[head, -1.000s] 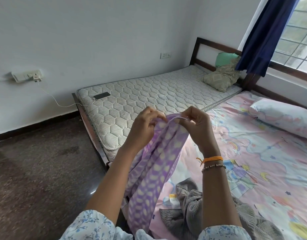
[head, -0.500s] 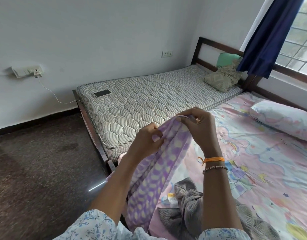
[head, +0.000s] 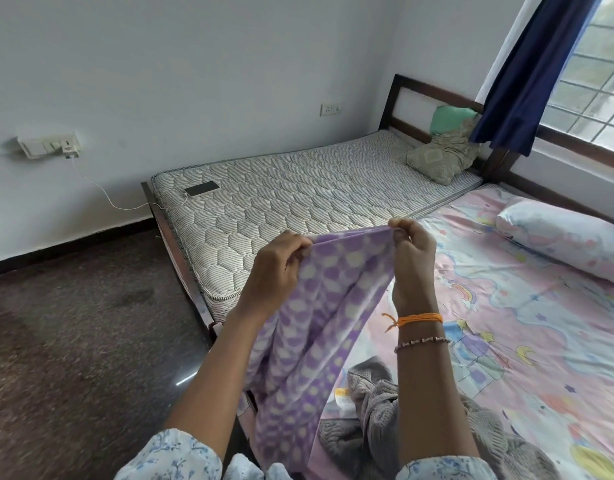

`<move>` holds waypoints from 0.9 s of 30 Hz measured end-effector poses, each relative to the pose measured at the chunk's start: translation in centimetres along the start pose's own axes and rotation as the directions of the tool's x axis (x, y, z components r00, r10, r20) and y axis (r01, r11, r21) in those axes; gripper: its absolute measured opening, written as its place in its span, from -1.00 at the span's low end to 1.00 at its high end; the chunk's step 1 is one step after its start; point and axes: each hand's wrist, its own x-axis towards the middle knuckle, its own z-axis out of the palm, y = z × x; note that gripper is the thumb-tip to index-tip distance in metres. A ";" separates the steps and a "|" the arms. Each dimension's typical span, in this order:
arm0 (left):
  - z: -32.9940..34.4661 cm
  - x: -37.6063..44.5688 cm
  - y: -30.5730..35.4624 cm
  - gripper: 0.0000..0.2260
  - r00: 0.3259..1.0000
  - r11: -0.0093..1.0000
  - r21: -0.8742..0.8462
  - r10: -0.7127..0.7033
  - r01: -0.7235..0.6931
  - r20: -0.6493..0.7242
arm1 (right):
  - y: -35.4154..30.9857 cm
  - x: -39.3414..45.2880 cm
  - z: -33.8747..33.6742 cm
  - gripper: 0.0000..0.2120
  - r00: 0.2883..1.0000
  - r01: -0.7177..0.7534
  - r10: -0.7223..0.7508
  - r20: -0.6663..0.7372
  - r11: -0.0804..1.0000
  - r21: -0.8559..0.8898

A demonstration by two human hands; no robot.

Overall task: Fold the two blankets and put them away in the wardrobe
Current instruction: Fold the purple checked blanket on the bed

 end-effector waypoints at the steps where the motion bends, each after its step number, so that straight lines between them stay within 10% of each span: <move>1: 0.0 0.3 0.3 -0.87 0.999 0.999 0.028 0.044 -0.043 -0.024 | -0.3 0.0 0.1 -0.64 1.000 0.009 -0.008 -0.016 0.998 0.064; 8: 0.7 0.4 1.0 -0.82 0.993 0.993 0.030 0.113 -0.112 -0.015 | -1.6 0.0 0.4 -0.66 0.960 0.275 -0.277 -0.032 0.961 -0.041; 27: 1.7 -1.4 2.3 -0.98 0.972 0.963 -0.168 0.225 -0.211 0.066 | 0.0 -0.1 0.2 -0.76 0.937 0.310 -0.348 -0.035 0.873 -0.378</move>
